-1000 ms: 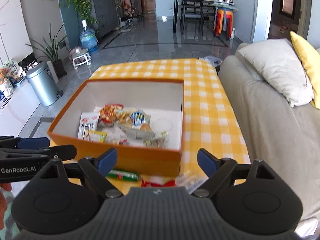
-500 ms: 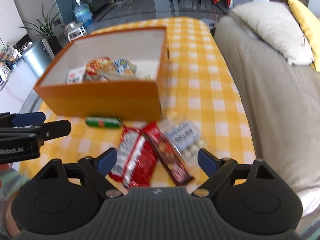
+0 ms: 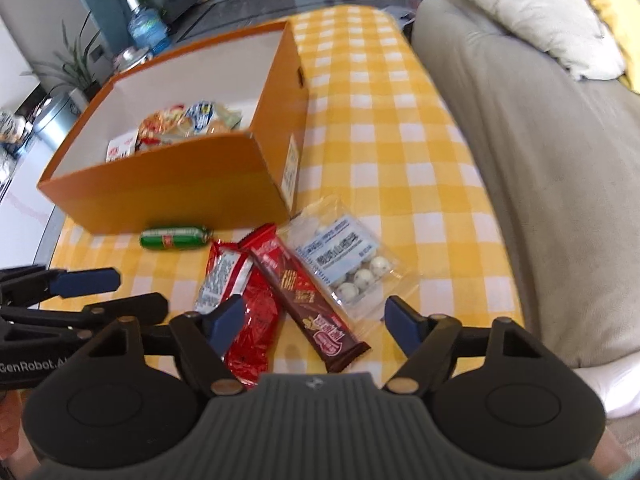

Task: Organize snacks
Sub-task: 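Withdraw both tools from the box toward the red snacks on the table, then grasp the red spicy strip bag with the left gripper while the right grasps the chocolate bar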

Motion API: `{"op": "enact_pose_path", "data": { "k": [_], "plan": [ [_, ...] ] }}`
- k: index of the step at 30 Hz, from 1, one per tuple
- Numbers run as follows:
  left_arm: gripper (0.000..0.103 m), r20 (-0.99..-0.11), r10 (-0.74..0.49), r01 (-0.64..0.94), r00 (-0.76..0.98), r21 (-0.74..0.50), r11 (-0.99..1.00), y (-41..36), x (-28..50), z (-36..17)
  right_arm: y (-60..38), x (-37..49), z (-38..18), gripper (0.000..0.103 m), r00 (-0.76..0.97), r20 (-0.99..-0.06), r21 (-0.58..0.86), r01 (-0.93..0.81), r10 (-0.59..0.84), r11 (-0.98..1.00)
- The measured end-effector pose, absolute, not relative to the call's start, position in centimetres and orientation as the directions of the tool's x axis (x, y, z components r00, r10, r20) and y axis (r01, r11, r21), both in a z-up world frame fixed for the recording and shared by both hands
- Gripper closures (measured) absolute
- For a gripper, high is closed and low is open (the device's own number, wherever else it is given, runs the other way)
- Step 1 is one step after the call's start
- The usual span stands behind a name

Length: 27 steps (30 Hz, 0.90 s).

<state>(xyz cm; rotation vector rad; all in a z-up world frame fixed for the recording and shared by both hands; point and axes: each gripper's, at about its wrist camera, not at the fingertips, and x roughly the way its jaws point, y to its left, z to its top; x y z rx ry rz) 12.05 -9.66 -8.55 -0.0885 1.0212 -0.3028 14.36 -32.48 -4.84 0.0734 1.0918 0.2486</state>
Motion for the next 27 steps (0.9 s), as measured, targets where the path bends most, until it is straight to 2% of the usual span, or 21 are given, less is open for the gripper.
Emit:
{"op": "enact_pose_path", "data": {
  "k": [1,3,9,18,21,24,25,27],
  "plan": [
    [0.018,-0.828,-0.296,0.209,0.477,-0.220,0.953,-9.9,12.2,-8.8,-32.4,14.6,-5.3,0.044,0.415,-0.878,0.180,-0.176,0.239,0.968],
    [0.016,-0.833,-0.307,0.208,0.460,-0.235,0.949,-10.4,12.5,-9.4,-32.3,14.9,-6.2,0.051,0.377,-0.893,0.182,-0.194,0.245,0.964],
    [0.016,-0.859,-0.285,0.207,0.425,-0.214,0.955,-11.5,13.8,-10.9,-32.7,15.4,-7.9,0.053,0.329,-0.911,0.179,-0.228,0.249,0.957],
    [0.018,-0.901,-0.282,0.147,0.329,-0.246,0.958,-11.2,15.0,-13.1,-32.9,16.2,-9.8,0.055,0.276,-0.928,0.193,-0.224,0.252,0.955],
    [0.027,-0.910,-0.271,0.145,0.313,-0.236,0.961,-11.2,15.0,-13.5,-32.6,16.1,-10.1,0.056,0.271,-0.931,0.183,-0.234,0.245,0.955],
    [0.035,-0.912,-0.268,0.141,0.311,-0.235,0.962,-11.0,14.7,-13.7,-31.9,16.0,-9.9,0.070,0.263,-0.941,0.151,-0.242,0.214,0.958],
    [0.040,-0.910,-0.276,0.134,0.310,-0.246,0.960,-10.9,14.6,-13.7,-31.7,16.0,-9.9,0.071,0.258,-0.943,0.147,-0.249,0.212,0.957],
    [0.044,-0.912,-0.268,0.124,0.311,-0.241,0.963,-10.5,14.5,-13.7,-31.2,15.8,-9.9,0.073,0.246,-0.944,0.155,-0.260,0.221,0.953]
  ]
}}
